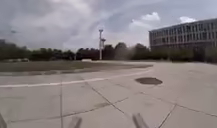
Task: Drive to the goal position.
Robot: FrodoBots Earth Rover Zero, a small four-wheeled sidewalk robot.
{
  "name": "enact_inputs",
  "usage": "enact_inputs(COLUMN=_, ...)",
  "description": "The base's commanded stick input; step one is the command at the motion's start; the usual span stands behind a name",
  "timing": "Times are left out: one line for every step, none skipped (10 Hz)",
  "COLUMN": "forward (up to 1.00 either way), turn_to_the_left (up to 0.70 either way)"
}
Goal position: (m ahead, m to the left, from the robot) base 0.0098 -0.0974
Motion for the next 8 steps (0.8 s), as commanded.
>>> enact_inputs(forward=0.0, turn_to_the_left=0.45)
enact_inputs(forward=0.0, turn_to_the_left=0.45)
enact_inputs(forward=0.0, turn_to_the_left=0.45)
enact_inputs(forward=0.0, turn_to_the_left=0.45)
enact_inputs(forward=0.0, turn_to_the_left=0.45)
enact_inputs(forward=0.0, turn_to_the_left=0.45)
enact_inputs(forward=0.0, turn_to_the_left=0.45)
enact_inputs(forward=0.0, turn_to_the_left=0.45)
